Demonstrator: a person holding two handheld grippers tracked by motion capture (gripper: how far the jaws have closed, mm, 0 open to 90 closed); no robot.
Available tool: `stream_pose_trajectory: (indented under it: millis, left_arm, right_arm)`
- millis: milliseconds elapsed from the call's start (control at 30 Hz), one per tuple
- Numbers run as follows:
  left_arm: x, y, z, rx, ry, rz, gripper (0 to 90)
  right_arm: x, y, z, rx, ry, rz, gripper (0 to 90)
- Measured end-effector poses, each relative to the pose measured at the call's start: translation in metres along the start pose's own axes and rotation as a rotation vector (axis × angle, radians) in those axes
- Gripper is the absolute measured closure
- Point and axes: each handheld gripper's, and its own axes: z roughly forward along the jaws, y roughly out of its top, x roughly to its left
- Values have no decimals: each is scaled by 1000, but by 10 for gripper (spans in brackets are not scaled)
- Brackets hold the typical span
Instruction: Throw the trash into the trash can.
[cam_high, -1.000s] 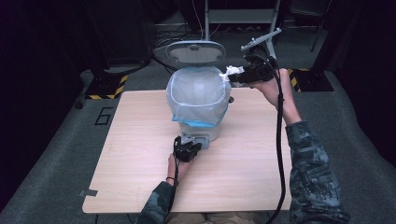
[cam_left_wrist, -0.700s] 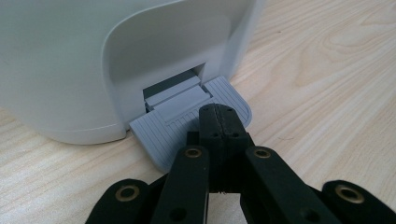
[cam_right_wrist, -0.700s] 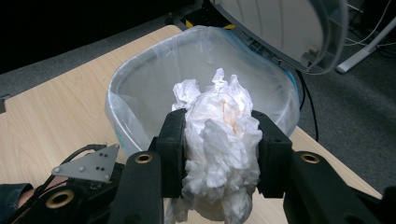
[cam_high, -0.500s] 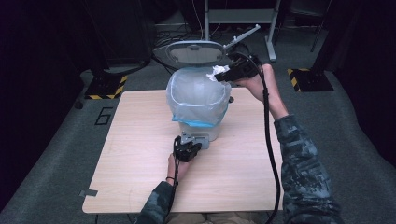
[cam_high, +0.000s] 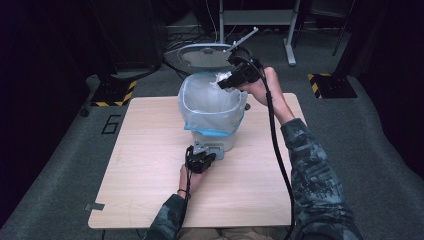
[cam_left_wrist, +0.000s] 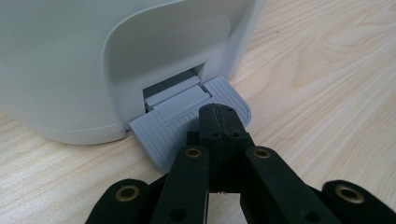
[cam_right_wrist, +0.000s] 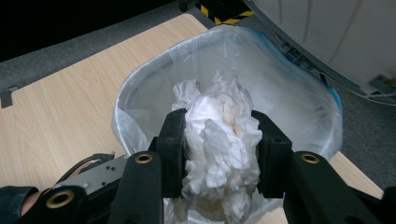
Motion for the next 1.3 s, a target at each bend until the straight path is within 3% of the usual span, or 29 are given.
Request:
stream_pose_trajectory:
  millis: [433, 833, 900, 1000, 1033, 1167, 1267, 1300]
  left_arm:
    - [0, 0, 0, 1, 0, 2, 899]
    - [-1, 0, 0, -1, 4, 2, 899]
    - [-1, 0, 0, -1, 3, 2, 900]
    - [-1, 0, 0, -1, 4, 3, 899]
    - [-1, 0, 0, -1, 4, 2, 900]
    - [-1, 0, 0, -2, 5, 3, 899]
    - [-1, 0, 0, -2, 5, 2, 899]
    - [-1, 0, 0, -2, 5, 2, 899]
  right_arm:
    - [4, 7, 33, 54, 4, -5, 609]
    - [5, 6, 62, 116, 13, 20, 604]
    - [4, 6, 66, 107, 16, 9, 603]
    - [6, 6, 69, 128, 19, 32, 599]
    - [5, 6, 71, 120, 19, 9, 598]
    - [6, 7, 76, 134, 15, 4, 591]
    - [7, 7, 79, 142, 17, -1, 555]
    - [8, 7, 80, 148, 10, 9, 468]
